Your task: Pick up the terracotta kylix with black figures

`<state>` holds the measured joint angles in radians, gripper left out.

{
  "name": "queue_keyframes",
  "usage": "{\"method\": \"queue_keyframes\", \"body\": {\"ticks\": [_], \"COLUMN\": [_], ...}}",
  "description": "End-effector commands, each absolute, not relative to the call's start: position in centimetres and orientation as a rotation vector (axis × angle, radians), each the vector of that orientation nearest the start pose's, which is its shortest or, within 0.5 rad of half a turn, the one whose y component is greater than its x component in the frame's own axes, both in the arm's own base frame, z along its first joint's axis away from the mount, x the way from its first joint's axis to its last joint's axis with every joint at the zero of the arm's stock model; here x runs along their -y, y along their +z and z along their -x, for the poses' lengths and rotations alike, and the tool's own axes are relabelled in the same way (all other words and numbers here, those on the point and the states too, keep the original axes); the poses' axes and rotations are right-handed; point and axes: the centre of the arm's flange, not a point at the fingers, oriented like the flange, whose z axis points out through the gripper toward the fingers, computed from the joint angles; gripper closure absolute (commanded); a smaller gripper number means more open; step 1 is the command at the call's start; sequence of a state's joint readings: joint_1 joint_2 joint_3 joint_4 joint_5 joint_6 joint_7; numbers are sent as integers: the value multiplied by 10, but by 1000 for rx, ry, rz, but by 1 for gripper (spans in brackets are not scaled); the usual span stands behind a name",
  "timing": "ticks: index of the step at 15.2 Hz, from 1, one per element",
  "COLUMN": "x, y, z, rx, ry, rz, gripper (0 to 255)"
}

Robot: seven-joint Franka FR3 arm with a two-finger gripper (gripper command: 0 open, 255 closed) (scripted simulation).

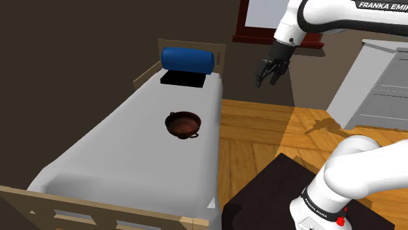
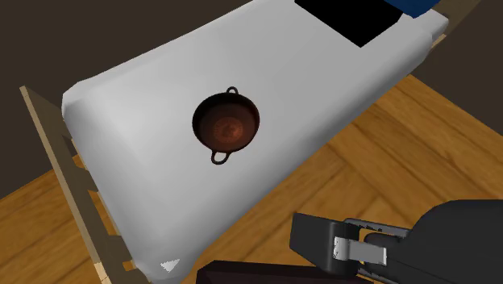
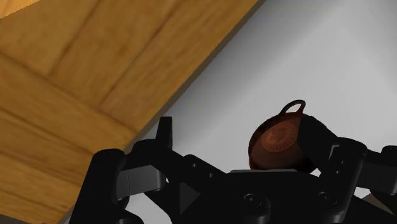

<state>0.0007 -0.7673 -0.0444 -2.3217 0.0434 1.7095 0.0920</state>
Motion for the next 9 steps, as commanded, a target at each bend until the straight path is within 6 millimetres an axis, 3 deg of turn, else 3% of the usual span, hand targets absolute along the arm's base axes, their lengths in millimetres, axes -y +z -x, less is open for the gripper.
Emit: {"method": "queue_keyframes", "body": {"ticks": [1,9], "x": [15,-5], "y": [614,545], "z": [-326,-402], "rx": [-196,-215], "ry": [-233,-220], "rz": [3048,3003], "gripper": [0,0]}}
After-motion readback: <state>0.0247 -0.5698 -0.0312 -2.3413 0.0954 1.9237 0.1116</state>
